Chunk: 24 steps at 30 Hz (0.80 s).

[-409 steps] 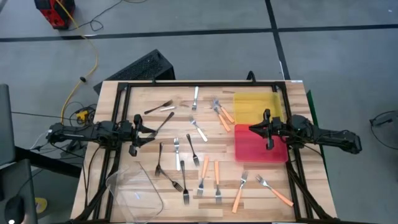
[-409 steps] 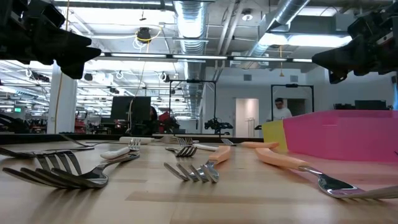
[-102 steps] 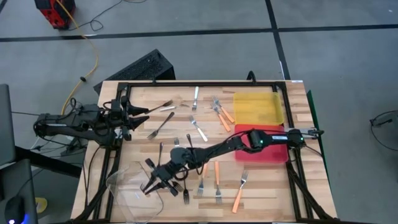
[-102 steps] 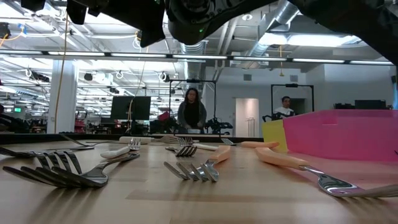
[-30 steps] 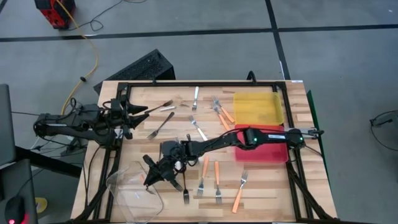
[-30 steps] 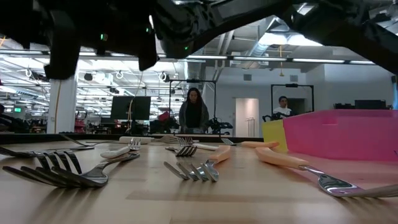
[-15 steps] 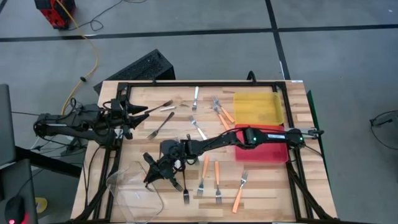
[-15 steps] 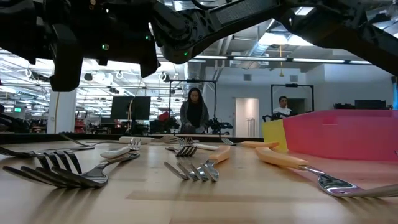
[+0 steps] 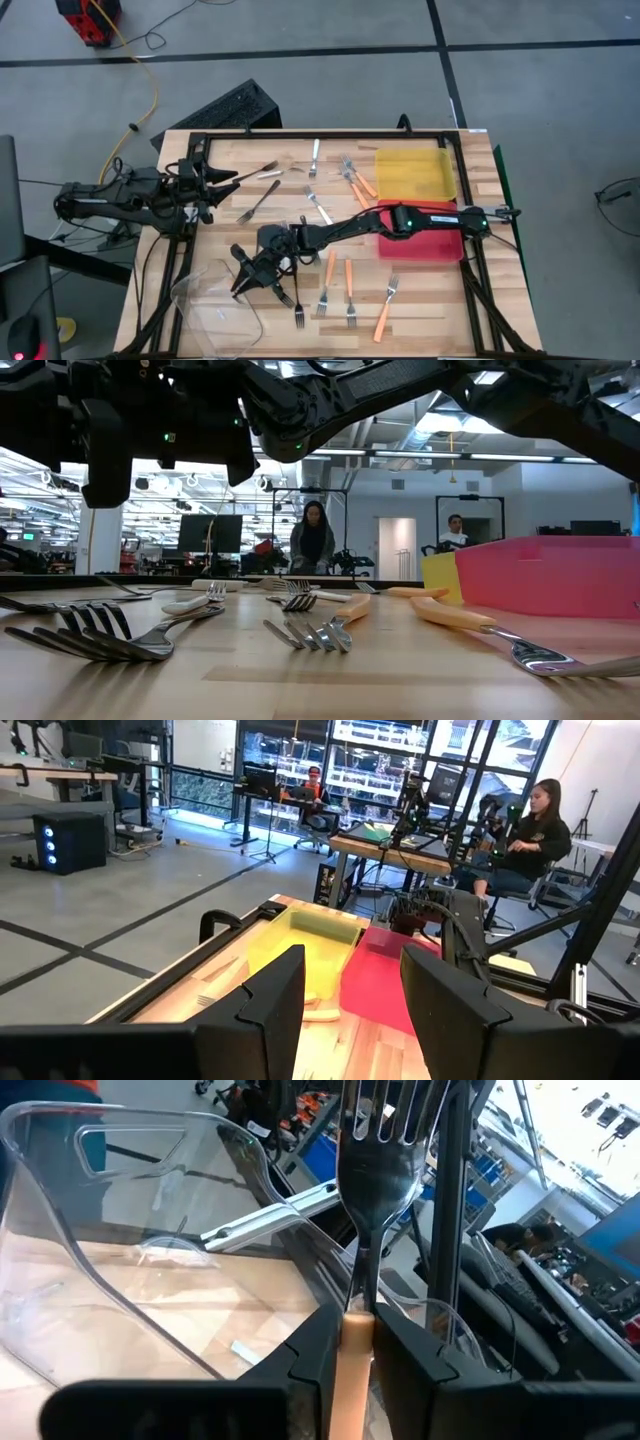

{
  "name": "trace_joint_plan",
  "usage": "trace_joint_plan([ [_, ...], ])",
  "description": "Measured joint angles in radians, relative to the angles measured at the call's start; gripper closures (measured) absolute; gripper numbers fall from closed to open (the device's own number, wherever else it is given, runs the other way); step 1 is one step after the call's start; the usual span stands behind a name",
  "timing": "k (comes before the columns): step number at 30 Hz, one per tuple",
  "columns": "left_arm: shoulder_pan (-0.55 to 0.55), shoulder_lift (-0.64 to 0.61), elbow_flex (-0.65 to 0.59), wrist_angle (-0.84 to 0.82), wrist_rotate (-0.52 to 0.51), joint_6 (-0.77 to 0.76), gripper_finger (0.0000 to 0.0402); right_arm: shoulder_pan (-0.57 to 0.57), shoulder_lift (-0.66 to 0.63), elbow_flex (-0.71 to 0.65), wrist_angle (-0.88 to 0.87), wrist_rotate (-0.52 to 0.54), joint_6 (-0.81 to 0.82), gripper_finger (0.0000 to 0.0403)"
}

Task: Sort silverware by color (type)
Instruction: Put the orange fork into the transparent bin, then put the black fork into the red bin

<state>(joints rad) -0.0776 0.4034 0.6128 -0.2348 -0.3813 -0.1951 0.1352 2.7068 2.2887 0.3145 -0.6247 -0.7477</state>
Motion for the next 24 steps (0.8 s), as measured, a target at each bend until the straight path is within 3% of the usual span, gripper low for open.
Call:
trace_joint_plan([
  [15,0.000,0.000,0.000,0.000,0.000,0.000,0.0250,0.000,0.000,0.000,0.000,0.026,0.067,0.0243],
  [24,0.000,0.000,0.000,0.000,0.019,-0.008,0.0250,0.016,-0.043,-0.001,-0.061,0.031,0.112,0.0235],
])
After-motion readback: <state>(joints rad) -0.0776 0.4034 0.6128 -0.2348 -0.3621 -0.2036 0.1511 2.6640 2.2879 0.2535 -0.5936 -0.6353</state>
